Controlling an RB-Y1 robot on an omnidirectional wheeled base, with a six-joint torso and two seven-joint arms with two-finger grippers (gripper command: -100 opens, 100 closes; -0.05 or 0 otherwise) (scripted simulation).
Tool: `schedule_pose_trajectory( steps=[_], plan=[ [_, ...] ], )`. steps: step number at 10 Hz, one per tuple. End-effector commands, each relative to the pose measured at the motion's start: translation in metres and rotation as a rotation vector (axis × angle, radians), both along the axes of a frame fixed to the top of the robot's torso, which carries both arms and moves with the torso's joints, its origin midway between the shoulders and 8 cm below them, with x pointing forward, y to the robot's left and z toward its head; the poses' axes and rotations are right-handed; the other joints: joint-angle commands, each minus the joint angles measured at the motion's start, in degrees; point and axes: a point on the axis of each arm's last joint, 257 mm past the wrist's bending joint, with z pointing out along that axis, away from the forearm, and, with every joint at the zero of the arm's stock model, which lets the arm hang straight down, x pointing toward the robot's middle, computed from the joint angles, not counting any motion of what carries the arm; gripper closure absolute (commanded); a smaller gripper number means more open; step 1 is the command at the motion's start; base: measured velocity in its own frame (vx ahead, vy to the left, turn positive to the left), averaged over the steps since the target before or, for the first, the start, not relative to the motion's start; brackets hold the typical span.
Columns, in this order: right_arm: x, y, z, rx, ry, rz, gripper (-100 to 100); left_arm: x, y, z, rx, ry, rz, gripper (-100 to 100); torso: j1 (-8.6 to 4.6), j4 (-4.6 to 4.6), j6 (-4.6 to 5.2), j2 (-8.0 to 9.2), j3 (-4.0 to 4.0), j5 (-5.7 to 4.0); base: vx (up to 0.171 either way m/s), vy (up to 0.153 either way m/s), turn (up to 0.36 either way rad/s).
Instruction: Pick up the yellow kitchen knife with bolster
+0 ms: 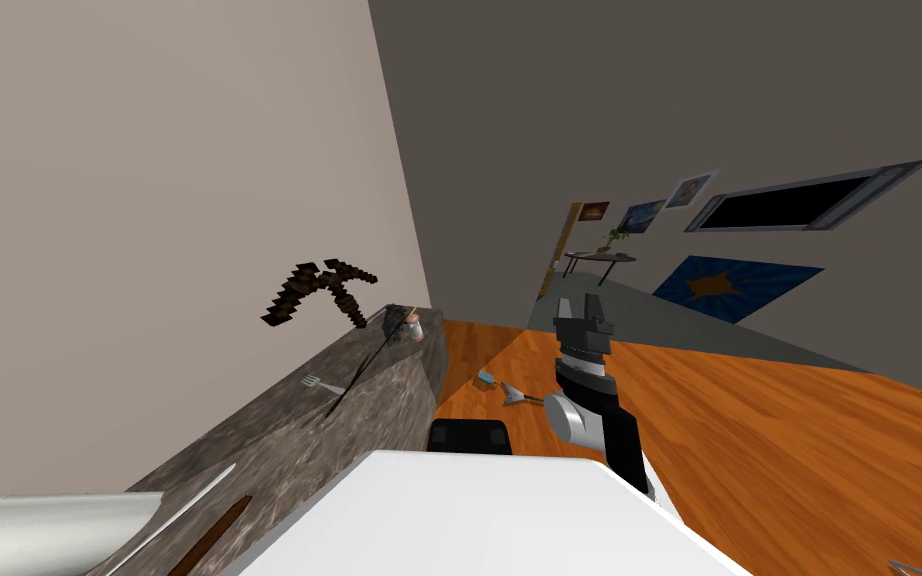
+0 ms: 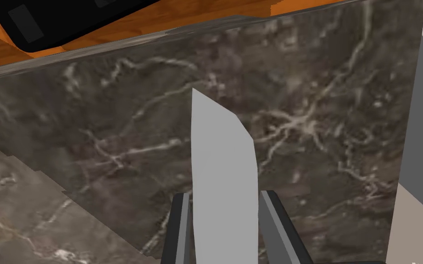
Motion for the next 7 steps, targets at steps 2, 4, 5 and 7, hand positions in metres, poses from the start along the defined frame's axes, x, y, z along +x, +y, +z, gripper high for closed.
schedule_pose_trajectory(
  steps=[2, 4, 5, 7],
  plan=[
    [0.0, 0.0, 0.0, 0.0, 0.0, 0.0, 0, 0.001, 0.003, 0.007, -0.001, -0.001, 0.002, 100, 0.0, 0.0, 0.0, 0.01, 0.0, 0.0, -0.001, -0.006, -0.001],
    [0.0, 0.0, 0.0, 0.0, 0.0, 0.0, 0, 0.001, 0.005, 0.015, -0.001, 0.001, 0.003, 100, -0.11, -0.01, -0.01, 0.01, 0.0, -0.08, -0.005, -0.016, -0.002],
    [0.0, 0.0, 0.0, 0.0, 0.0, 0.0, 0, 0.002, 0.007, 0.02, -0.002, 0.002, 0.003, 100, -0.13, 0.0, -0.02, 0.02, 0.01, -0.09, -0.007, -0.021, 0.001],
    [0.0, 0.0, 0.0, 0.0, 0.0, 0.0, 0, 0.001, 0.007, 0.017, -0.001, 0.003, 0.002, 0, -0.13, 0.02, -0.02, 0.02, 0.02, -0.08, -0.002, -0.004, 0.0]
  ],
)
